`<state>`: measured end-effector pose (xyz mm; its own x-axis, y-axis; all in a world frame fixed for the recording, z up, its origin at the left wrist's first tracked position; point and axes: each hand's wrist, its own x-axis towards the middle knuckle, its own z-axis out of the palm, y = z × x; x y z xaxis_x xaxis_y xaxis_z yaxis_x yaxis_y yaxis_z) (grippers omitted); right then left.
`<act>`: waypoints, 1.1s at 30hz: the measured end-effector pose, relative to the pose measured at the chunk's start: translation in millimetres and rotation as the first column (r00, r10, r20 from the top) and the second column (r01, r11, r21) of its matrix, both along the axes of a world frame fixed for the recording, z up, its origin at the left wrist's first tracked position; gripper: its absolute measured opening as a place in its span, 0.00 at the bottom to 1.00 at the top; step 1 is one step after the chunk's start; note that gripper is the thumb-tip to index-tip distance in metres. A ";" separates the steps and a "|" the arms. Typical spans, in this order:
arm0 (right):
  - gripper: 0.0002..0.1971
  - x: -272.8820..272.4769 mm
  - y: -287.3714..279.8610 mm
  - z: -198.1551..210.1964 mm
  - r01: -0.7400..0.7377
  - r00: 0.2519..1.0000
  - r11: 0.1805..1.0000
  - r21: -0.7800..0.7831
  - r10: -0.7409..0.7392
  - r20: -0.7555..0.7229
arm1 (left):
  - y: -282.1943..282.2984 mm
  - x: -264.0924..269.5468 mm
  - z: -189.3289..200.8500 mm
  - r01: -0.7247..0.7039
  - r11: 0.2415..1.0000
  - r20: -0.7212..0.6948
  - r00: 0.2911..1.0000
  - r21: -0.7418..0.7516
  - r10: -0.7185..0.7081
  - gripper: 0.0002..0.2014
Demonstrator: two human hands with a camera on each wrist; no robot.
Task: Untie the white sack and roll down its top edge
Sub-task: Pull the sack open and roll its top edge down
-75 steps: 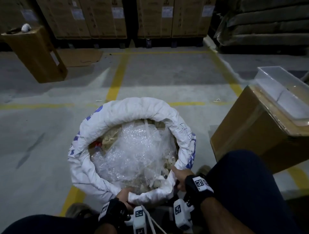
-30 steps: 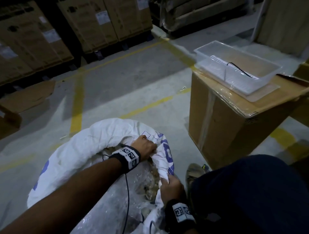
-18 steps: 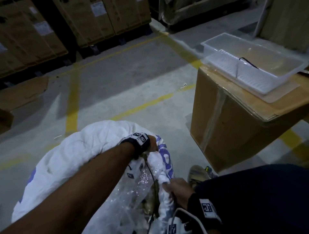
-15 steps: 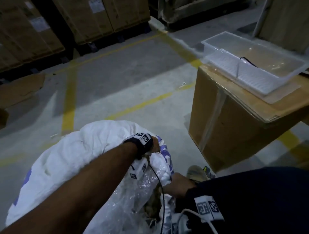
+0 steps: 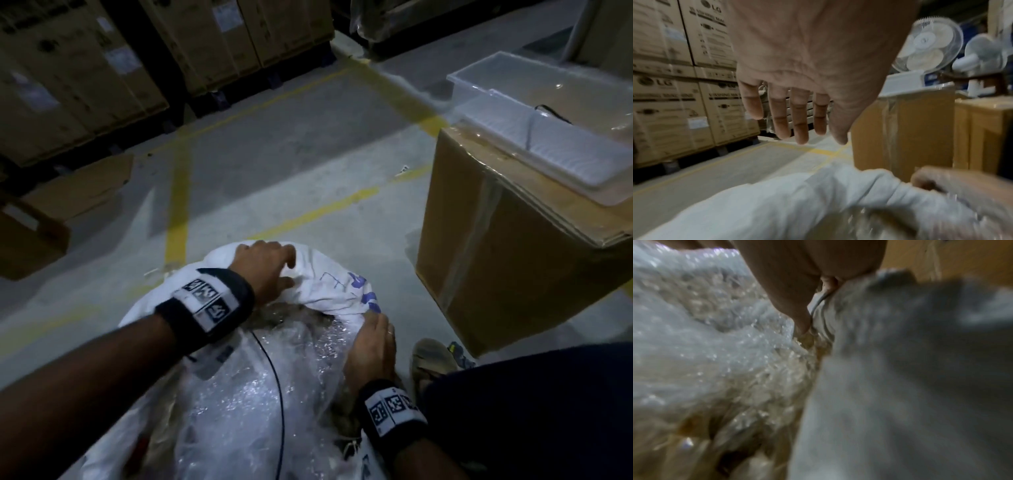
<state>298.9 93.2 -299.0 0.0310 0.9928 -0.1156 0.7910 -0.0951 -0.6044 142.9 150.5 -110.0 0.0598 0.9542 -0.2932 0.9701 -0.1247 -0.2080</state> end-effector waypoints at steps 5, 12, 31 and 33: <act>0.30 -6.2 5.1 15.5 -0.019 1.000 0.998 0.059 0.018 0.020 | -42.3 -50.0 -17.9 -0.094 0.993 0.044 0.994 -0.073 0.098 0.17; 0.25 0.1 10.8 11.1 -0.191 0.980 0.973 0.128 0.182 0.079 | -47.2 -57.1 -67.1 -0.120 0.989 0.143 0.984 0.091 0.106 0.21; 0.12 45.3 90.6 75.0 -0.546 0.828 0.738 -0.398 0.403 -0.389 | 47.1 -85.4 -79.0 -0.455 0.818 0.140 0.838 -0.353 0.527 0.29; 0.25 17.9 93.3 91.4 -0.562 0.818 0.808 -0.174 0.512 -0.264 | 47.7 -86.2 -77.6 -0.456 0.821 0.125 0.844 -0.344 0.522 0.31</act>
